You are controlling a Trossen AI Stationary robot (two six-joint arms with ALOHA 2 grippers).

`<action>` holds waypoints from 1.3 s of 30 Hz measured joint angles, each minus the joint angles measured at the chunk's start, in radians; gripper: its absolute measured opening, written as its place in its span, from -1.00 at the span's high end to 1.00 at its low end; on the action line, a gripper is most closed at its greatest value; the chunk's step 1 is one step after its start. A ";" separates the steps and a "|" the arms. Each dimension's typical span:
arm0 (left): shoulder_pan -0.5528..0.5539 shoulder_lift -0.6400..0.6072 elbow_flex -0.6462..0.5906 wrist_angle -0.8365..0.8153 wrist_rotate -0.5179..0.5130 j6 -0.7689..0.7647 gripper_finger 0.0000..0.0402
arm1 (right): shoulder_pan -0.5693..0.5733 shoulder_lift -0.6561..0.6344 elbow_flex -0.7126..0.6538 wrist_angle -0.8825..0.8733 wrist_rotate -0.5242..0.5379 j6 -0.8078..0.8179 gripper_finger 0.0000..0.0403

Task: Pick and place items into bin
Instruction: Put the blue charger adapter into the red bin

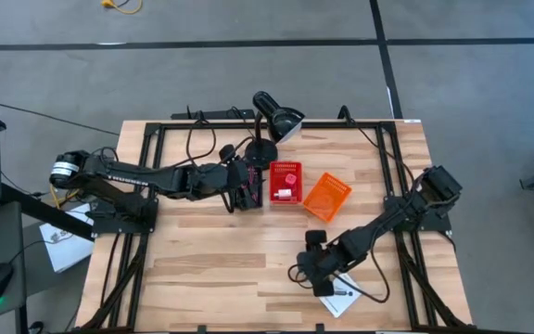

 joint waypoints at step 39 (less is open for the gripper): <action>0.000 0.000 0.000 0.013 -0.169 -0.061 -0.15 | -0.134 0.015 0.063 -0.045 0.603 0.041 0.23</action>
